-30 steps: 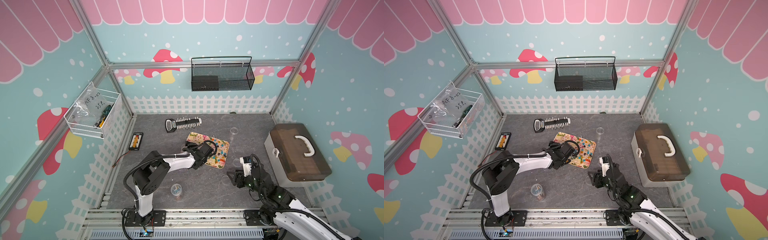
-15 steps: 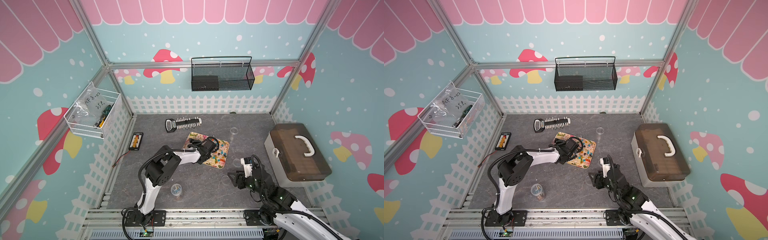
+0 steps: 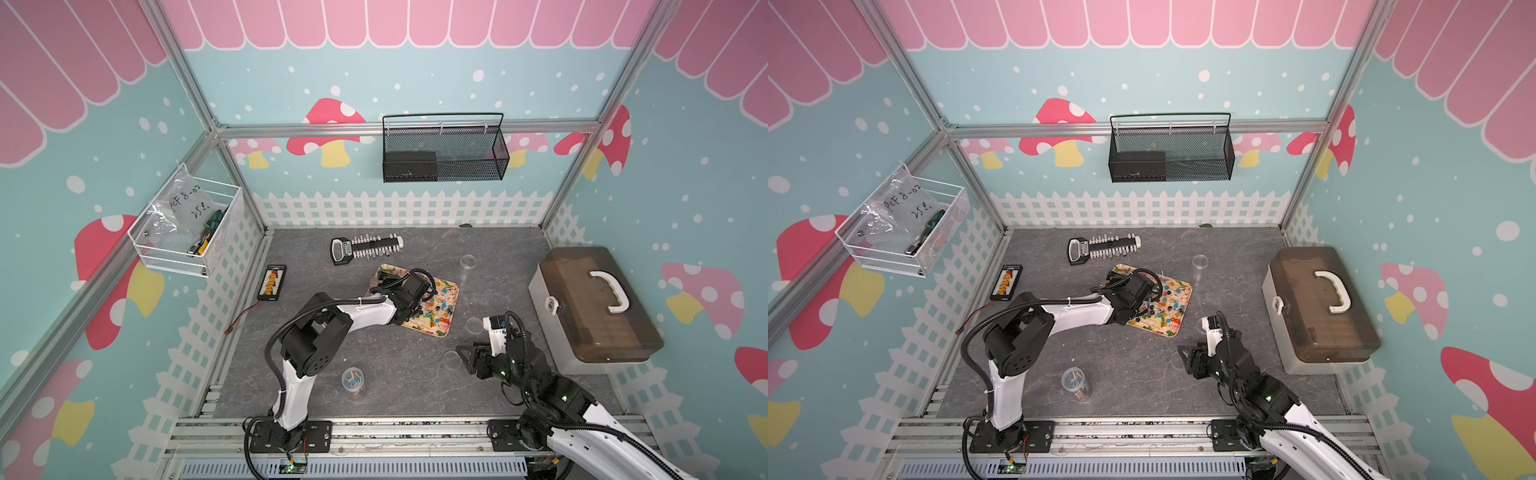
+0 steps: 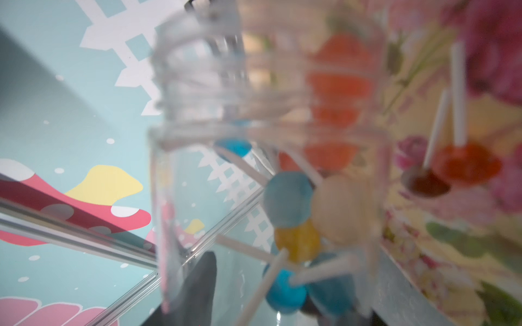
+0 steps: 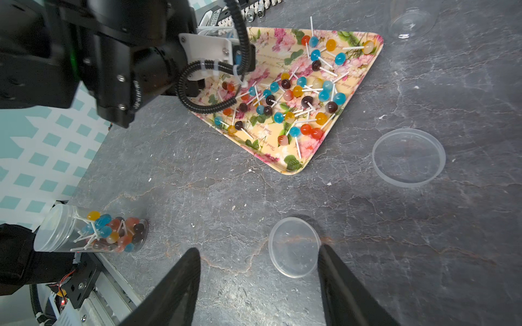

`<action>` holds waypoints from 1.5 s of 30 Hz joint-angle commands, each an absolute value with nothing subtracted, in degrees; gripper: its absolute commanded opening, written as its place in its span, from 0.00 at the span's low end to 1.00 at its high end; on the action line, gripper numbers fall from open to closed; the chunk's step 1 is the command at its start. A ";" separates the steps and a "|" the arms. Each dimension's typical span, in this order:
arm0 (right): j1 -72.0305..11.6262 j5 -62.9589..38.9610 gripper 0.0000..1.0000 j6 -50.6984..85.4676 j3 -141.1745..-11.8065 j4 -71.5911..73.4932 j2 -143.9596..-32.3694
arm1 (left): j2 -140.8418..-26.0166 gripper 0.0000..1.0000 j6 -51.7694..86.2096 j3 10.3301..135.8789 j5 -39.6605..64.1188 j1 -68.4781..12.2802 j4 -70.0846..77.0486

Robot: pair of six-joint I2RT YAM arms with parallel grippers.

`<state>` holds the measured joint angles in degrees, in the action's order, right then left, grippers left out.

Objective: Pour the candies out of the jar
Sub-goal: 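Pour the candies out of the jar onto the tray.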

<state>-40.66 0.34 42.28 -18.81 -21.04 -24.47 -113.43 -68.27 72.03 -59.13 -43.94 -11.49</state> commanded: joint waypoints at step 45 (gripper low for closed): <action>-41.05 -8.19 0.65 41.40 -15.64 -22.05 -19.43 | -117.64 0.46 -103.36 58.53 -61.35 -45.62 28.54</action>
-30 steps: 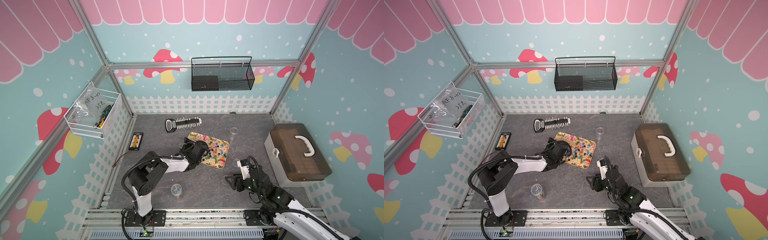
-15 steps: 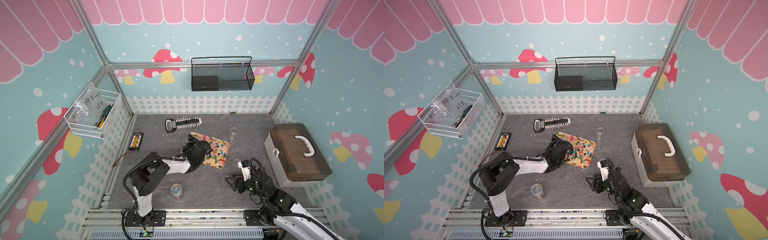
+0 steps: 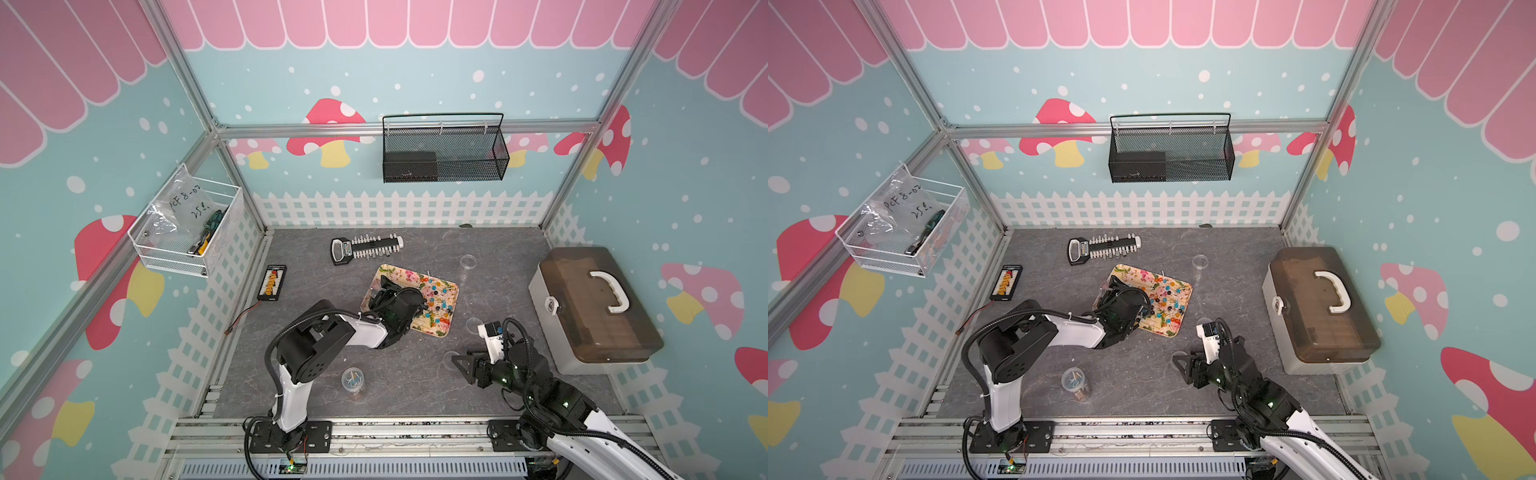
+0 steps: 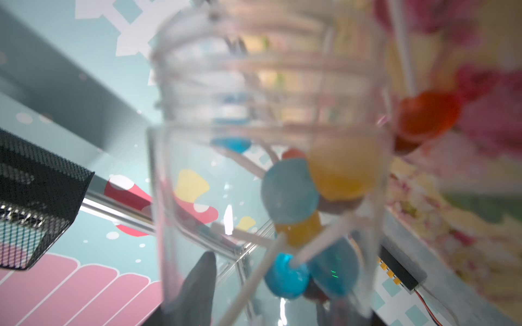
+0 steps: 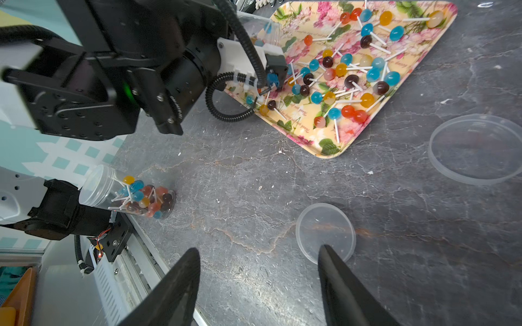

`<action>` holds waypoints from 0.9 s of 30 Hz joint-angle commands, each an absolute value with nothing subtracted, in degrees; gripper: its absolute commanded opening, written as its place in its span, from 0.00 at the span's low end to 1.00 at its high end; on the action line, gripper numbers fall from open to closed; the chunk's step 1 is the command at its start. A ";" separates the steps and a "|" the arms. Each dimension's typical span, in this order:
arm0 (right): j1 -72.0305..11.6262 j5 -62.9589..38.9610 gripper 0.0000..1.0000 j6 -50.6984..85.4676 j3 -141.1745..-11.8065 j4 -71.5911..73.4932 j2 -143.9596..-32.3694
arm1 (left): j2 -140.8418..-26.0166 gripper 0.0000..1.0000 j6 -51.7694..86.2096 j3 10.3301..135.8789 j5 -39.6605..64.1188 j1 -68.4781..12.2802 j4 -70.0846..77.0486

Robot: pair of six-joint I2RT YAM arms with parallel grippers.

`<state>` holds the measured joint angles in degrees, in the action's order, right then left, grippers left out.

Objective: Pour the candies out of the jar
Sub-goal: 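Pour the candies out of the jar onto the tray.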

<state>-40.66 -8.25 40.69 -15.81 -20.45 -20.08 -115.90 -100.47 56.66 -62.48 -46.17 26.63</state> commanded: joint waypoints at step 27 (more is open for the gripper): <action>-41.07 -6.95 0.65 42.14 -15.91 -21.90 -20.12 | -104.15 0.46 -107.83 55.75 -61.10 -45.19 32.39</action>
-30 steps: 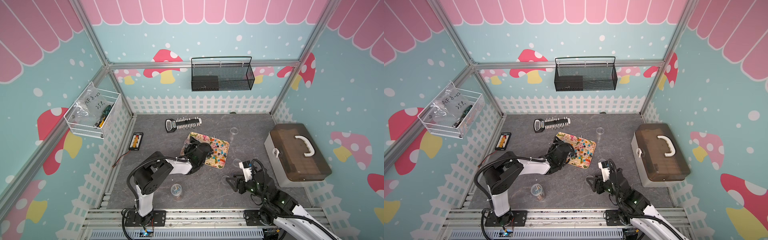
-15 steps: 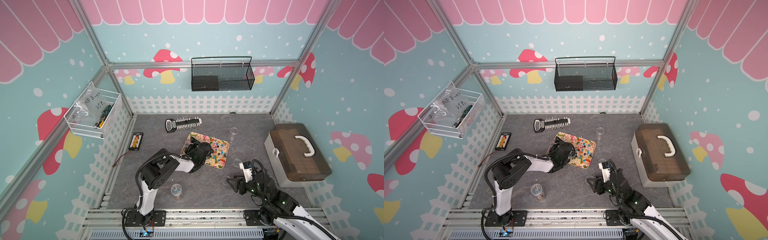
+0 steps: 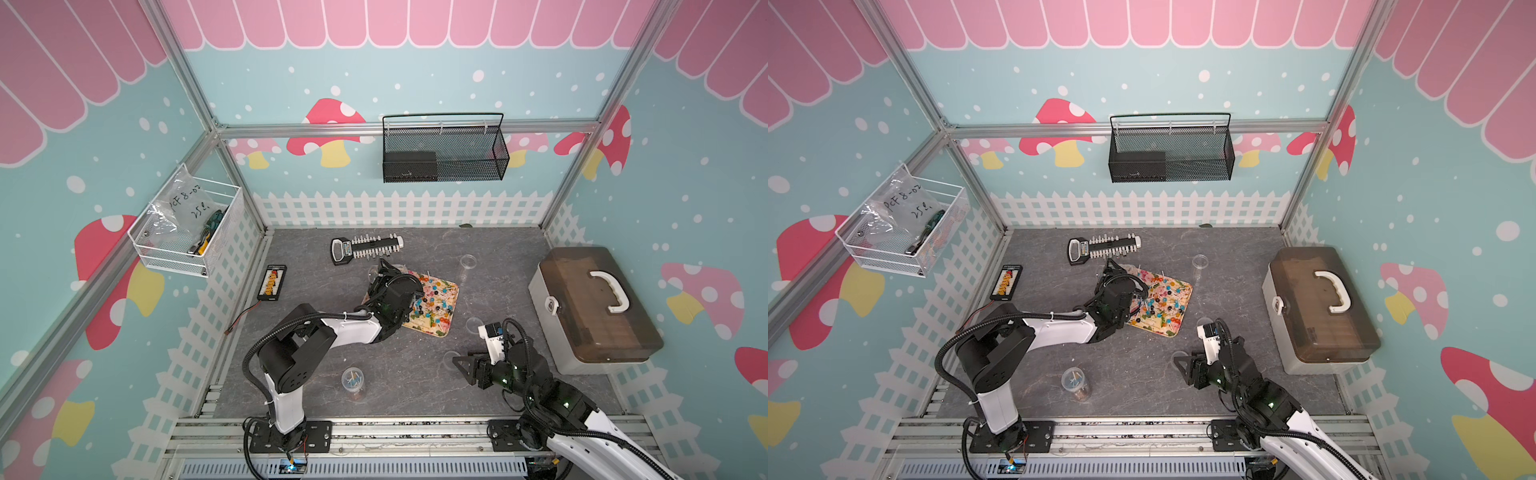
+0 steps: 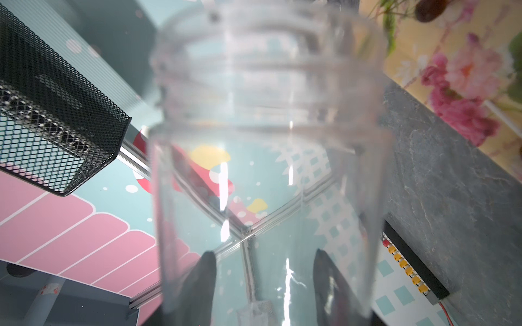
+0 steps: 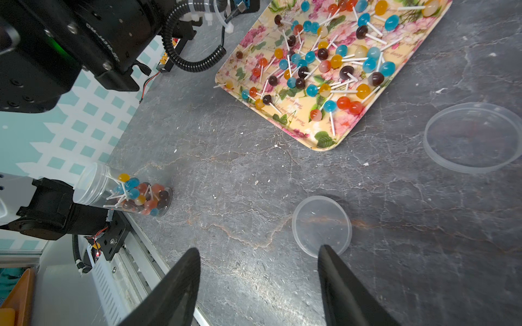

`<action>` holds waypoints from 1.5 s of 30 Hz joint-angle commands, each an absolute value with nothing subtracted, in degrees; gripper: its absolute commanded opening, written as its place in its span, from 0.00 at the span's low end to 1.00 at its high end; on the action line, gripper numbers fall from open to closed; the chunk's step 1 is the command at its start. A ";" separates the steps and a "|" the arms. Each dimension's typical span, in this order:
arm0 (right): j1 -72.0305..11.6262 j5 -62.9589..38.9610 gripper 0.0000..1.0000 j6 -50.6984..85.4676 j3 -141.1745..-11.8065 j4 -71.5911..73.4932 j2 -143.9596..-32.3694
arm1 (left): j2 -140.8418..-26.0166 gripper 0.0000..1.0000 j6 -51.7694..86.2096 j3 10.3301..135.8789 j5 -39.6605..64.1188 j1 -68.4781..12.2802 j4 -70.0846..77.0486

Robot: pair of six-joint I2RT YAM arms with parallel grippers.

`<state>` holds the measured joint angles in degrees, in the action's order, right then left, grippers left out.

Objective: Pour the candies out of the jar
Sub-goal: 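Pour the candies out of the jar onto the tray.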

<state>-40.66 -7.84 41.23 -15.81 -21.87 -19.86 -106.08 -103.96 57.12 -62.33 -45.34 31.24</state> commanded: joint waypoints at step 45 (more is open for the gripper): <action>-40.87 -6.16 0.62 35.11 -32.50 -25.97 -29.71 | -85.13 0.47 -46.23 71.57 -50.51 -47.64 -34.24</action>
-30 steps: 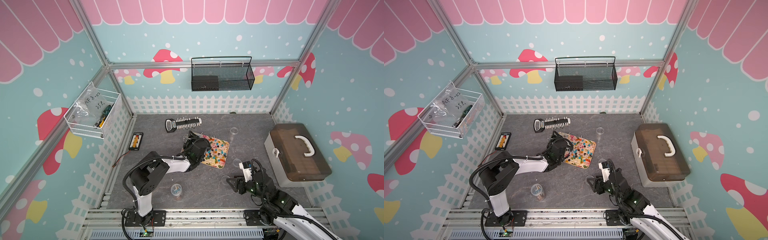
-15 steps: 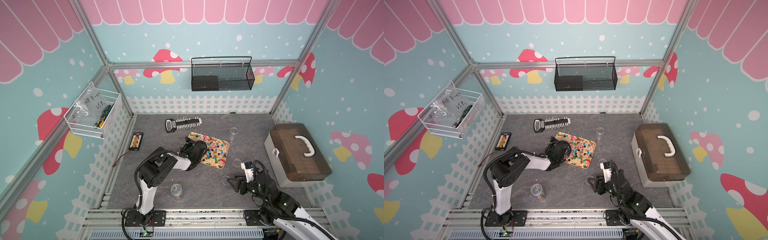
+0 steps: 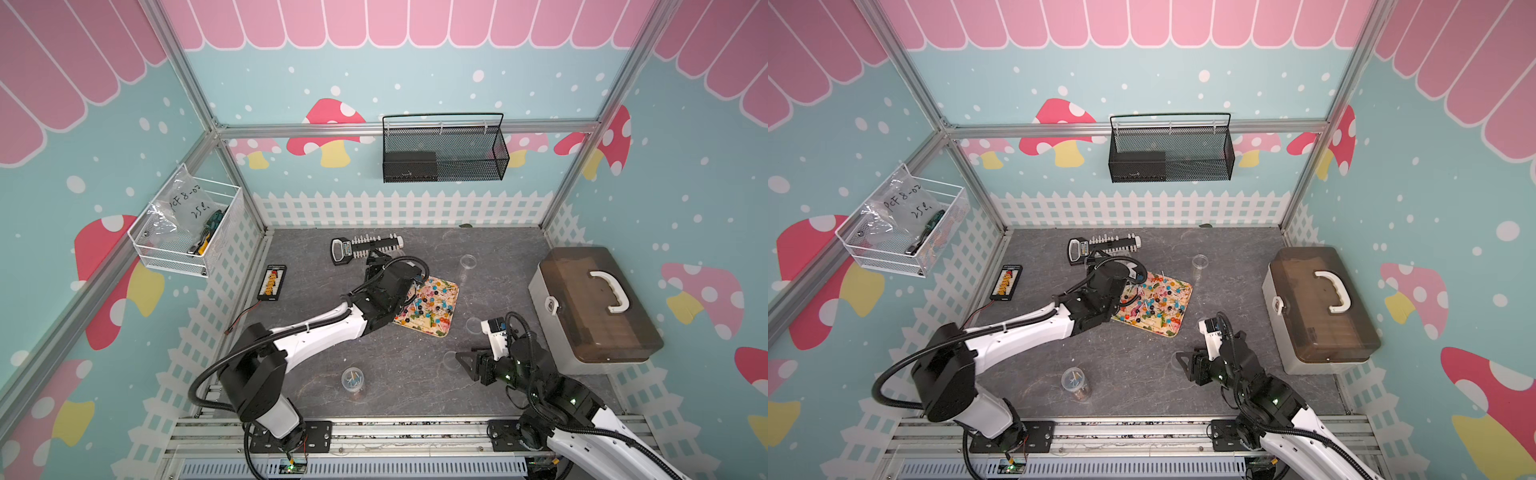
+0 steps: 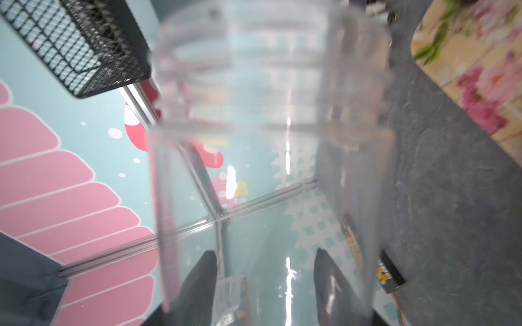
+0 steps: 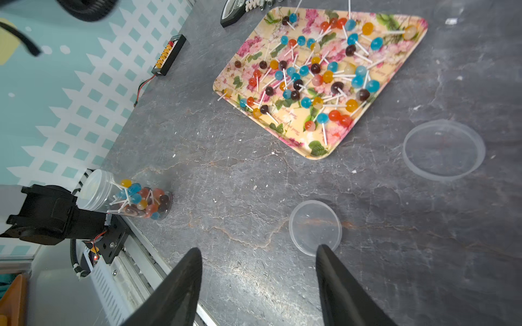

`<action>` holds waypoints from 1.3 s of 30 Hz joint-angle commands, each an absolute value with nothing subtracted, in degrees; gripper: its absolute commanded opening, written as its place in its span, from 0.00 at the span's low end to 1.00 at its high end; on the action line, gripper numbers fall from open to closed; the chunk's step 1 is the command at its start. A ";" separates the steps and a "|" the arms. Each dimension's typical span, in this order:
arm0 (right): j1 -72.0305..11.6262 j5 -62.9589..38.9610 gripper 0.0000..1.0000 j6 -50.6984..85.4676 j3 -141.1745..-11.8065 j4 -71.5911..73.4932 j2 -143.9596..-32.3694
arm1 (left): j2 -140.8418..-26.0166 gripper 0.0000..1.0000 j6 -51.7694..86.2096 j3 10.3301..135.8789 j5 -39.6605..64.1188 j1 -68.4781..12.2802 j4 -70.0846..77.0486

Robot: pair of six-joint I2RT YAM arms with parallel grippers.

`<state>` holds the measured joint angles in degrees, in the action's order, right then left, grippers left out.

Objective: Pour the candies out of the jar
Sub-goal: 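Pour the candies out of the jar onto the tray, then place the jar at the center of the board.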

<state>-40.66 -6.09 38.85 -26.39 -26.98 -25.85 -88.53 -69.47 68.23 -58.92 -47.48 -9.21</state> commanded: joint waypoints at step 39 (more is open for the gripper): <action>-36.34 -40.94 0.23 9.34 -95.42 -56.12 -79.80 | -55.55 0.48 -18.00 58.84 17.30 -42.71 -34.37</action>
